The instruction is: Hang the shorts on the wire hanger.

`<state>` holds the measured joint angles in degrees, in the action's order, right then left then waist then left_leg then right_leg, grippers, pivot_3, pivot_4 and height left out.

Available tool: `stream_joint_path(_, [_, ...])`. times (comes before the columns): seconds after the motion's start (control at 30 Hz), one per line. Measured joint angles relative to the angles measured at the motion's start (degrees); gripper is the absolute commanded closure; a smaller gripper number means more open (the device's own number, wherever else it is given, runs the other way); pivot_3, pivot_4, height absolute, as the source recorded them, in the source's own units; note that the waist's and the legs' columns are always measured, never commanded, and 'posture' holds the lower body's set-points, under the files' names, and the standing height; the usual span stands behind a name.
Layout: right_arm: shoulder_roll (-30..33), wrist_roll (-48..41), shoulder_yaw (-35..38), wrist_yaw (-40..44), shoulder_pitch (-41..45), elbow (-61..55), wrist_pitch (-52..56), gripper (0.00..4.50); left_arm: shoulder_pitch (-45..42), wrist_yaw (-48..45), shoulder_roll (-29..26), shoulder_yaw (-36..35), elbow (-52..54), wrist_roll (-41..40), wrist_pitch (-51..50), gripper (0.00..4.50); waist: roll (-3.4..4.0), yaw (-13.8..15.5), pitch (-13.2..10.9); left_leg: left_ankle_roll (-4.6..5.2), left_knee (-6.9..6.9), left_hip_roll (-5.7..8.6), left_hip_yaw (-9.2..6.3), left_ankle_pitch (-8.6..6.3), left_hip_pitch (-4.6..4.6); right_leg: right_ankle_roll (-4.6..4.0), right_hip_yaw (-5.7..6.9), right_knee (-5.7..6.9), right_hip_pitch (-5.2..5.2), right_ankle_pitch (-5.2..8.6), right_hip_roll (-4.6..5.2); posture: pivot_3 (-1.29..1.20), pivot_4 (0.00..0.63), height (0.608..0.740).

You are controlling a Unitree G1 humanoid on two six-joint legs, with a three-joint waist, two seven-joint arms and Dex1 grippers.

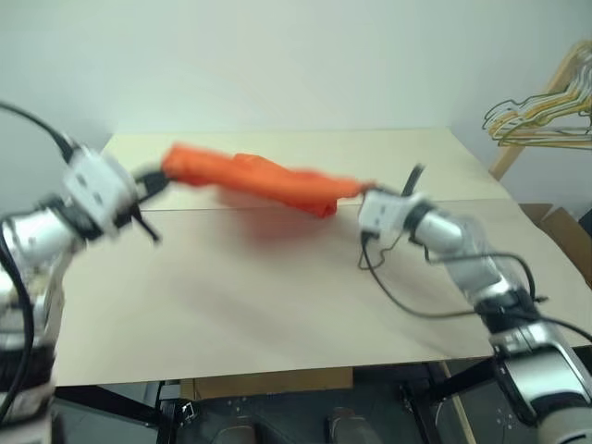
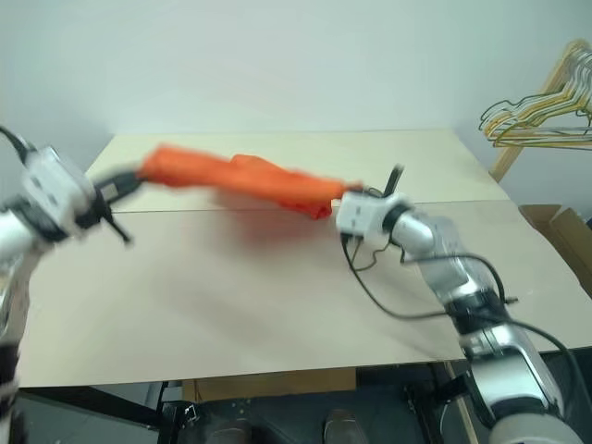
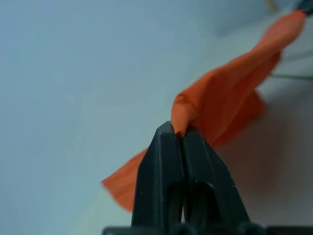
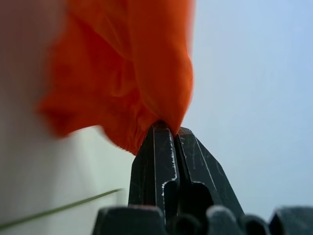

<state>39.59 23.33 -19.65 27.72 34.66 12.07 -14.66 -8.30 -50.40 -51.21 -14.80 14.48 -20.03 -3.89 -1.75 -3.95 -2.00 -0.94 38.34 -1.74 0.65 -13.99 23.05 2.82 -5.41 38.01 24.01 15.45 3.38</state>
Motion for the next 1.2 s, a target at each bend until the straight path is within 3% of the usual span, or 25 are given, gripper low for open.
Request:
stream_joint_path(0.17, [2.0,2.2,-2.2,2.4,-3.7,-3.8,-9.3,4.45,14.1,-2.7,-1.8,0.3,7.5,3.1,-0.3,4.5,-0.14,0.4,-0.1,0.15,-0.54,-0.24,0.05,0.08,-2.04,0.04,0.11,-0.44,-1.96,0.31,-0.24,0.05,0.0,0.74])
stream_joint_path(0.37, [11.7,-0.4,-6.0,16.8,-9.3,-5.8,-16.5,4.45,27.3,-10.5,-6.3,-0.4,11.4,3.4,-2.1,4.5,-0.18,1.8,-0.1,0.3,-0.52,-0.13,0.22,-0.15,-1.87,-0.12,0.0,-0.52,-1.83,0.28,-0.04,0.05,0.0,0.74])
stream_joint_path(0.8, [13.2,-5.7,-6.0,26.5,-13.4,-9.5,-18.4,4.45,34.4,-17.5,-10.3,1.5,16.8,5.5,-5.7,4.5,-0.23,1.8,-0.1,0.35,-0.49,-0.22,0.26,-0.17,-1.96,-0.21,-0.04,-0.45,-1.86,0.29,-0.14,0.04,0.0,0.74])
stream_joint_path(0.83, [13.4,-6.0,-5.8,26.8,-14.1,-10.0,-18.5,4.49,34.6,-17.5,-10.3,1.7,16.9,6.2,-6.0,4.28,-0.23,1.8,-0.1,0.35,-0.49,-0.22,0.26,-0.17,-1.98,-0.21,-0.04,-0.44,-1.87,0.28,-0.14,0.04,0.0,0.74])
stream_joint_path(0.93, [14.1,-7.2,-5.4,27.3,-15.9,-11.6,-18.7,3.78,34.6,-17.1,-9.9,2.8,16.9,7.2,-6.3,3.51,-0.24,1.9,-0.1,0.35,-0.48,-0.23,0.27,-0.17,-2.01,-0.21,-0.03,-0.42,-1.88,0.28,-0.16,0.03,0.0,0.74])
stream_joint_path(1.2, [17.3,-14.4,-2.0,32.1,-18.0,-14.1,-15.0,1.02,34.7,-19.8,-10.5,2.8,15.0,8.6,-4.5,0.91,-0.23,1.9,-0.1,0.36,-0.48,-0.22,0.29,-0.17,-1.98,-0.22,-0.04,-0.45,-1.87,0.29,-0.12,0.01,0.0,0.74])
